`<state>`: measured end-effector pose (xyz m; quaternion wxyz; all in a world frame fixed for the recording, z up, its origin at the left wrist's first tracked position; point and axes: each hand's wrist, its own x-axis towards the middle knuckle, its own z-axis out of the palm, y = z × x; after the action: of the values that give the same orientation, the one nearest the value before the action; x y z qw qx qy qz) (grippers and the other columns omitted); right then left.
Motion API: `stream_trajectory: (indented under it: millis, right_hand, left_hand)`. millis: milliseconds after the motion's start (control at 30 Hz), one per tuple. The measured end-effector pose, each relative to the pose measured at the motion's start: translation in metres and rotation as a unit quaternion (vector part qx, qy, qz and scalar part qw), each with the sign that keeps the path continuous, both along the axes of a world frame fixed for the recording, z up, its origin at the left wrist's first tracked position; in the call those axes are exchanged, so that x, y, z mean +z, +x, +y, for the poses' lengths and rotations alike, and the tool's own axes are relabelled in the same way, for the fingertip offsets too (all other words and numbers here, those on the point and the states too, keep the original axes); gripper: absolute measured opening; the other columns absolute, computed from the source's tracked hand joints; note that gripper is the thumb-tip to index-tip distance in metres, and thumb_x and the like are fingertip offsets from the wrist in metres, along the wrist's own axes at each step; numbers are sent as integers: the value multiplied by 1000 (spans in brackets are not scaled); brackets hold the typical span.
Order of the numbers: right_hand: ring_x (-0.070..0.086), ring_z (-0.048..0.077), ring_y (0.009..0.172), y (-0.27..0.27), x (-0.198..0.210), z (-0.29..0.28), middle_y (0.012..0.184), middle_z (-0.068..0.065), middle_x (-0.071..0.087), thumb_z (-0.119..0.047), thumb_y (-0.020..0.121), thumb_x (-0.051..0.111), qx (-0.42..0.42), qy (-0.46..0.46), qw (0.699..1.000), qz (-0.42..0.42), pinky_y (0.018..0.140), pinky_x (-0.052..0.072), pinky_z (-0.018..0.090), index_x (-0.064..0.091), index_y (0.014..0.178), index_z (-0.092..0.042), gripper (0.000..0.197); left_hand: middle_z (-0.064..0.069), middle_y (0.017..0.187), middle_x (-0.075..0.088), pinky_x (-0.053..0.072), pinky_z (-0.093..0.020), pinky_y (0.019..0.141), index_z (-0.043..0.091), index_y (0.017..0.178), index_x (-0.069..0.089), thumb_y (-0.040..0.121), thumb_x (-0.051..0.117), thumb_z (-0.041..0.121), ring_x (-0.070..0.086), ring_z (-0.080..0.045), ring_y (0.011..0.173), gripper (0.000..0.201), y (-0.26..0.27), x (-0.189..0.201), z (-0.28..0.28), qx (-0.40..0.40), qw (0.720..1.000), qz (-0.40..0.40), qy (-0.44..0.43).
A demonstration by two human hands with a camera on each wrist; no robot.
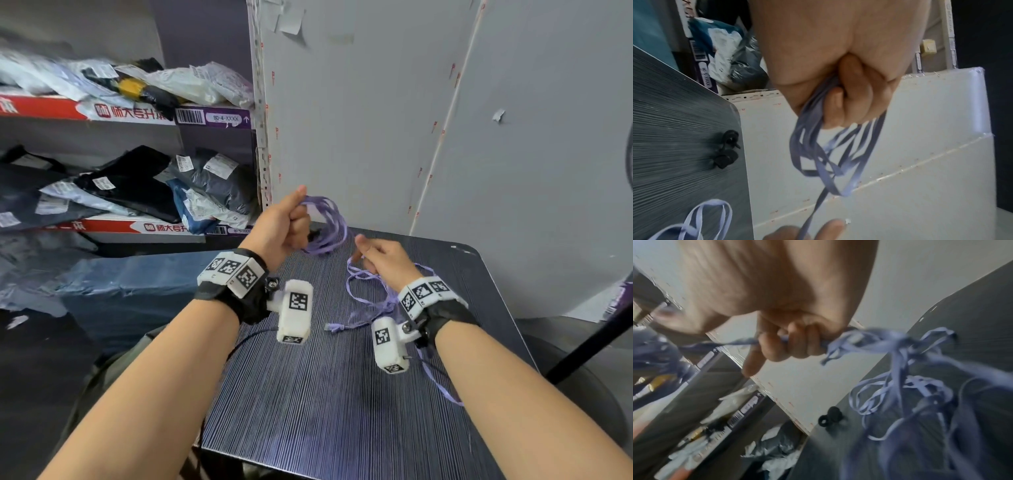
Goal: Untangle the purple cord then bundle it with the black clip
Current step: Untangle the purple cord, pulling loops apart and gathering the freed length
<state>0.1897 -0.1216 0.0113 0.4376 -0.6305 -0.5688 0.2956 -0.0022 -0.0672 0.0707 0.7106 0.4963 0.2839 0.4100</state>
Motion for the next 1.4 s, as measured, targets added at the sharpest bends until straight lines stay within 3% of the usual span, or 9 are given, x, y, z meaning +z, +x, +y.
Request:
stream_trajectory:
  millis: [267, 433, 600, 733, 800, 967, 1100, 1267, 1400]
  right_hand:
    - [49, 25, 57, -1, -7, 11, 65, 3, 52, -22, 99, 29, -54, -56, 962, -263, 52, 36, 30, 56, 95, -16, 29]
    - [51, 28, 72, -30, -1, 15, 70, 3, 49, -7, 92, 43, 35, 19, 839, -543, 71, 39, 35, 51, 99, -17, 14]
    - [53, 25, 57, -43, -11, 14, 58, 2, 52, -11, 69, 77, 82, 127, 795, -588, 64, 51, 36, 67, 77, -14, 12]
    - [55, 24, 64, -42, -9, 13, 65, 0, 54, -16, 63, 80, 92, 206, 766, -603, 69, 49, 32, 70, 81, -21, 22]
    - [55, 22, 71, -38, -7, 12, 71, -1, 58, -23, 70, 74, 91, 252, 763, -588, 73, 46, 33, 70, 85, -23, 15]
    - [45, 19, 73, -30, -3, 12, 66, -1, 58, -32, 83, 47, 32, 319, 798, -510, 72, 30, 31, 67, 79, -15, 27]
    - [56, 26, 64, -32, 5, 11, 66, 1, 61, -28, 78, 49, 1, 305, 837, -454, 70, 31, 30, 61, 77, -10, 22]
    - [61, 27, 73, -24, -2, 16, 75, 7, 65, -18, 80, 52, 38, 241, 850, -467, 80, 51, 36, 62, 78, -5, 16]
    - [47, 24, 121, -5, -16, 16, 120, 2, 61, -18, 91, 55, 46, 91, 888, -448, 116, 13, 38, 68, 107, -10, 21]
  left_hand:
    - [11, 40, 19, 8, -24, 42, 25, 45, 28, 97, 26, 56, 13, -5, 34, 60, 10, -5, 2, 56, 998, -36, -1]
    - [10, 44, 19, 8, -25, 45, 22, 59, 26, 96, 25, 58, 13, -6, 37, 51, 17, 5, -1, 27, 999, -28, 30]
    - [10, 49, 32, 25, -18, 44, 20, 70, 32, 102, 35, 29, 28, -5, 40, 34, 24, 1, 7, 109, 991, -22, 71]
    - [2, 59, 47, 39, -18, 53, 12, 88, 39, 100, 36, 36, 43, -10, 51, 27, 24, -9, 7, 156, 953, 185, 181]
    - [-2, 62, 54, 42, -12, 54, 6, 95, 42, 99, 38, 40, 50, -9, 53, 35, 24, -15, 7, 153, 931, 250, 217]
    - [-4, 65, 47, 41, -35, 64, 10, 82, 36, 94, 48, 44, 49, -24, 64, 37, 23, -29, 9, 149, 869, 365, 298]
    - [-8, 70, 56, 34, -28, 58, 7, 90, 36, 96, 43, 43, 60, -29, 68, 37, 28, -30, 1, 125, 839, 416, 327]
    - [-4, 61, 45, 43, -32, 71, 13, 61, 37, 97, 41, 42, 54, -29, 67, 46, 26, -34, 5, 101, 831, 423, 347]
    - [1, 56, 34, 26, -29, 50, 14, 61, 30, 92, 47, 52, 37, -16, 52, 52, 16, -38, 5, 53, 792, 504, 339]
